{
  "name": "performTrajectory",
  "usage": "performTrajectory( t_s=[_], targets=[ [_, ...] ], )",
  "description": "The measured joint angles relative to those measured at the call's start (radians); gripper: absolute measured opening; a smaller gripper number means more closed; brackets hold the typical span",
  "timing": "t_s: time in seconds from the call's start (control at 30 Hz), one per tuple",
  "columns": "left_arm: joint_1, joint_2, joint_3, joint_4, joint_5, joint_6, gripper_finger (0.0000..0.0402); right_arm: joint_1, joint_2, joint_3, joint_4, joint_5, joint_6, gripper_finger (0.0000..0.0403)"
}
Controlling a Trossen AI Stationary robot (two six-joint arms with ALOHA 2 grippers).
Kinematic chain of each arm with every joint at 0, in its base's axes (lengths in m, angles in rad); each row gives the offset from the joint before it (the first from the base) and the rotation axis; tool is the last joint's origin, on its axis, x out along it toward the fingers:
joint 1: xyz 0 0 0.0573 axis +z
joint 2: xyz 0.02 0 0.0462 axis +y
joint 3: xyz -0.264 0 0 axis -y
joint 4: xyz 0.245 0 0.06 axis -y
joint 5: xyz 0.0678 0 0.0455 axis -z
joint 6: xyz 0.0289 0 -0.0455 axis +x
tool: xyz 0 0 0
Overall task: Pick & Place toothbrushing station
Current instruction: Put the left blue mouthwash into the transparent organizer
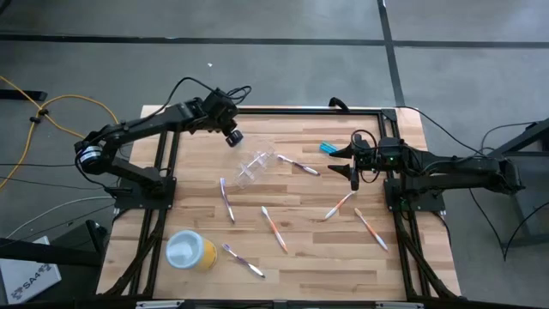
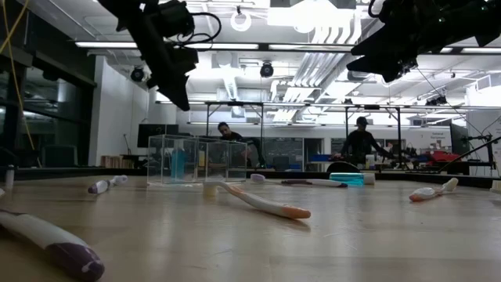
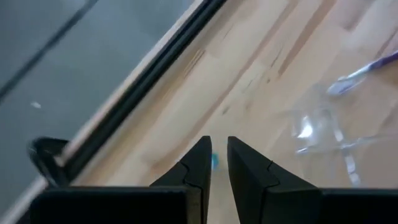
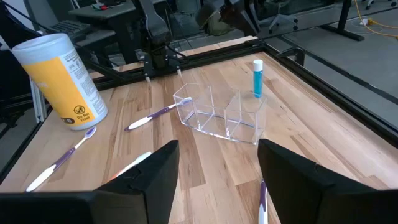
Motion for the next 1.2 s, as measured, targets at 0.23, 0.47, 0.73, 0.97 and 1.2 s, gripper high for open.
performTrajectory(
  t_s=[0.23,0.47,0.73,0.97,1.2],
  targets=[
    [-0.014,0.0,0.0,-0.028,0.026,-0.186,0.0044,0.0,0.0,0.0,0.0,-0.05,0.0,0.021],
    [-0.015,0.0,0.0,-0.092,-0.005,-0.21,0.0057,0.0,0.0,0.0,0.0,-0.056,0.0,0.021],
    [-0.057,0.0,-0.001,-0.097,0.08,0.212,0.0117,0.0,0.0,0.0,0.0,-0.084,0.0,0.021],
    [-0.086,0.0,-0.001,-0.135,0.071,0.527,0.0145,0.0,0.0,0.0,-0.001,-0.102,0.0,0.021],
    [-0.066,0.0,-0.001,-0.146,-0.004,0.611,0.0145,0.0,0.0,0.0,-0.001,-0.102,0.0,0.021]
  ],
)
